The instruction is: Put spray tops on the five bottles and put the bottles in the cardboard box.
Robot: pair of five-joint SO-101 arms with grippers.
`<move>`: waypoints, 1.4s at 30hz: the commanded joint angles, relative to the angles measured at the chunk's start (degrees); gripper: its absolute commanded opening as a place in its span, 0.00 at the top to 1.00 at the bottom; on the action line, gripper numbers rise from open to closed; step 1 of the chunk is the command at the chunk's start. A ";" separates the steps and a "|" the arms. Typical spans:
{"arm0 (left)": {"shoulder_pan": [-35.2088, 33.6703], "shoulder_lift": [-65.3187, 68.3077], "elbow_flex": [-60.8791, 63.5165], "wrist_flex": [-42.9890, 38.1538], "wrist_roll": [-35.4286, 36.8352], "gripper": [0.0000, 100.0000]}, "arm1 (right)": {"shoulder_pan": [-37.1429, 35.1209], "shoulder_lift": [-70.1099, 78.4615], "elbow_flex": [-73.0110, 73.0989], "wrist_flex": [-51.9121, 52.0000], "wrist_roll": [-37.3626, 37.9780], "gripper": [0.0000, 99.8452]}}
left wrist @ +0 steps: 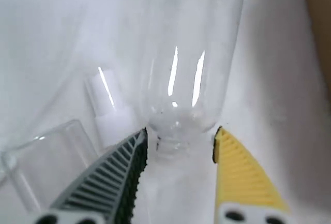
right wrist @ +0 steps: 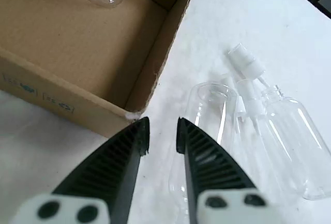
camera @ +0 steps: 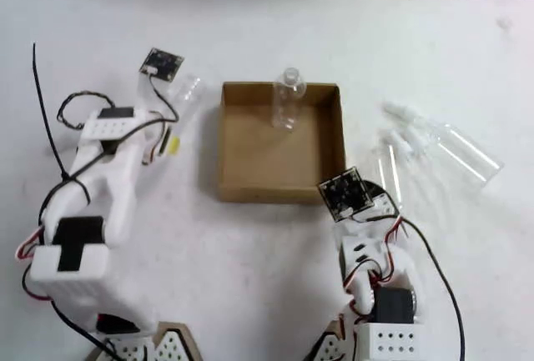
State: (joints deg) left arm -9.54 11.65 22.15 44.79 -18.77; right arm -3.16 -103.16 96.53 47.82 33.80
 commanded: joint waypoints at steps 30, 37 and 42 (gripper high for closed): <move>-0.57 1.10 -10.73 11.16 0.44 0.90 | 0.13 0.13 0.35 0.31 -0.18 0.93; -0.66 -8.84 -10.37 18.81 0.44 0.90 | 0.13 0.13 0.35 0.31 -0.18 0.93; -0.57 -19.38 -10.37 27.08 0.26 0.90 | 0.13 0.13 0.35 0.31 -0.18 0.93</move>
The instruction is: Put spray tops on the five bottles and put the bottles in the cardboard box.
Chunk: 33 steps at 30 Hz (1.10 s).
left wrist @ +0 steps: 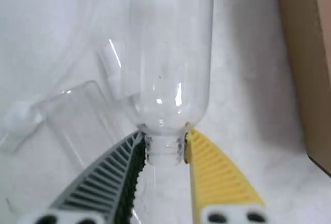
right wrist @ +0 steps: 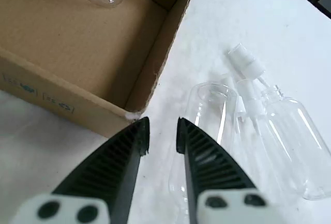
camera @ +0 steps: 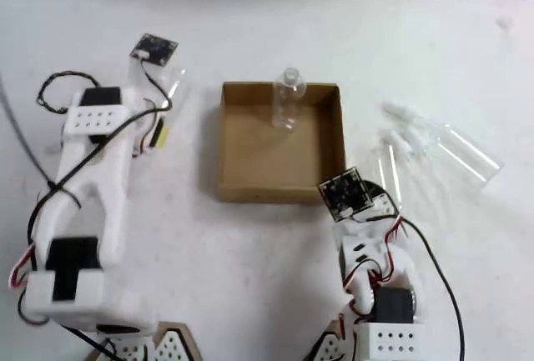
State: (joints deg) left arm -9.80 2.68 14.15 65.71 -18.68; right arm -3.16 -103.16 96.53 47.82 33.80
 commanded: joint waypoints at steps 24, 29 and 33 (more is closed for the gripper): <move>12.79 -63.60 12.22 14.68 4.31 0.90 | 0.13 0.13 0.35 1.01 -0.18 0.93; 17.80 -64.04 16.88 11.34 5.19 0.90 | 0.13 0.13 0.35 0.92 -0.18 0.93; 18.24 -63.34 21.27 8.09 3.43 0.90 | 0.13 0.04 0.35 0.75 -0.26 0.92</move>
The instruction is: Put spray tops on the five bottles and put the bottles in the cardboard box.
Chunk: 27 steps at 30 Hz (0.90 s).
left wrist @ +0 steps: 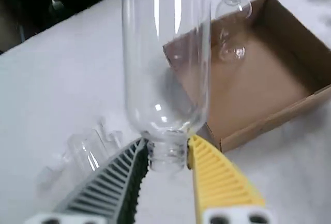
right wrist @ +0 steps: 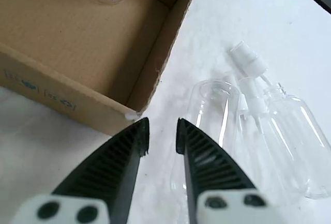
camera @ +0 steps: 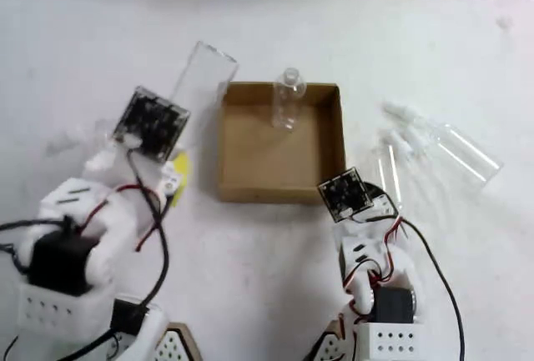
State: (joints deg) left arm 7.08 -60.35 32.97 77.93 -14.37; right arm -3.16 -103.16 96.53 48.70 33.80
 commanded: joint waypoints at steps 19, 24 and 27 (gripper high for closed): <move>8.75 -22.73 23.47 -12.57 -1.85 0.90 | 0.13 -0.13 -2.55 -14.55 -0.62 0.93; 8.84 -19.65 25.14 -15.47 -1.85 0.90 | 0.04 -0.13 -12.22 -19.65 -2.55 0.93; 8.92 -17.71 28.75 -20.31 -1.85 0.90 | 0.04 -0.13 -19.08 -19.47 -13.45 0.93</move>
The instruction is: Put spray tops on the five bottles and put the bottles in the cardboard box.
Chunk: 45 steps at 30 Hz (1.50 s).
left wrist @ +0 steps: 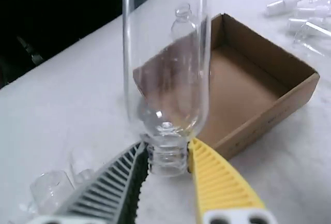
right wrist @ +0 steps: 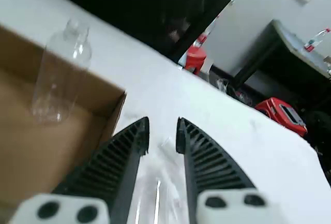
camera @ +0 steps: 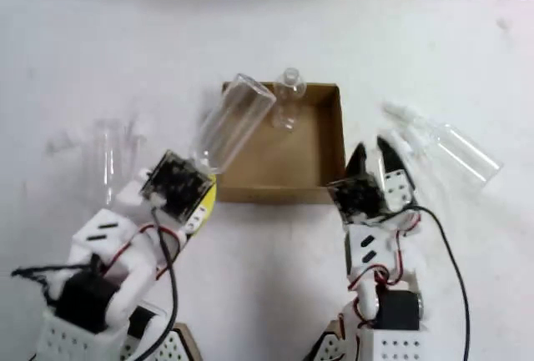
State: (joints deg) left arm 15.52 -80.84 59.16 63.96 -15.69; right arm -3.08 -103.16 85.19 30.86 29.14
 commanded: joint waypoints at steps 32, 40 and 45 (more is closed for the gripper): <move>12.18 3.21 8.70 -9.49 -5.89 0.90 | -24.84 0.04 -4.22 -3.30 -13.80 0.98; 12.18 -1.63 8.70 -7.38 -5.80 0.90 | -21.23 0.13 -2.11 -3.65 -13.80 0.98; 12.18 -9.80 8.97 -4.13 -5.80 0.90 | -21.49 0.04 0.26 -3.74 -13.80 0.98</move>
State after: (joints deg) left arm 27.21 -84.35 68.57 57.98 -20.97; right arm -24.79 -103.78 85.54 28.31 14.64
